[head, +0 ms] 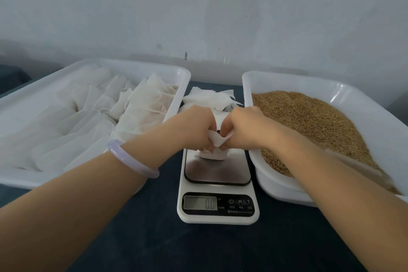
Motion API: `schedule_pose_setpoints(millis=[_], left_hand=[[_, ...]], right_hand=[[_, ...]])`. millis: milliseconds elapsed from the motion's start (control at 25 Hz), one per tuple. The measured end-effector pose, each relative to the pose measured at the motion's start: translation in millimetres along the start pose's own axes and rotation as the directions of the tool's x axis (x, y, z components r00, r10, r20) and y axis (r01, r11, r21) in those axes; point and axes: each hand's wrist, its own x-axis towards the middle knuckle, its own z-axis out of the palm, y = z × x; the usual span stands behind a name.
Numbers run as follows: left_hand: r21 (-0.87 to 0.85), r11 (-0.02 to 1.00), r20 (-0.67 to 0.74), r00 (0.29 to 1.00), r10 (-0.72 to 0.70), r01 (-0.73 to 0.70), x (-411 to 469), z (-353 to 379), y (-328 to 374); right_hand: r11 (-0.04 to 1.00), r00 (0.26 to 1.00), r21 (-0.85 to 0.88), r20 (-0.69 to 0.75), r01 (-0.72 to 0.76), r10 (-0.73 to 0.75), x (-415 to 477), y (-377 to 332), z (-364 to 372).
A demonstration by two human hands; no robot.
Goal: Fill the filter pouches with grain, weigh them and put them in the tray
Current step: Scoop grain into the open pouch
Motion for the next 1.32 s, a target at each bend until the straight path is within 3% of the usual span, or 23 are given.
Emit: schedule_pose_setpoints(millis=[320, 480, 680, 880, 1320], left_hand=[[-0.126, 0.992, 0.069, 0.997, -0.017, 0.026, 3, 1, -7], [-0.106, 0.994, 0.059, 0.998, -0.011, 0.017, 2, 5, -8], [-0.148, 0.989, 0.033, 0.999, -0.007, 0.012, 0, 4, -10], [-0.326, 0.942, -0.062, 0.997, 0.056, -0.073, -3, 3, -14], [-0.331, 0.934, -0.089, 0.990, 0.108, -0.132, -2, 4, -18]], right_hand=[[1.000, 1.000, 0.019, 0.028, -0.004, 0.003, 2, 3, 4], [1.000, 1.000, 0.017, 0.028, 0.012, -0.013, 2, 5, 6], [0.940, 1.000, 0.342, 0.002, 0.015, -0.017, -5, 15, 4], [0.929, 0.999, 0.367, -0.008, 0.045, -0.045, -7, 19, 6], [0.905, 0.998, 0.422, -0.035, 0.056, -0.045, -8, 20, 7]])
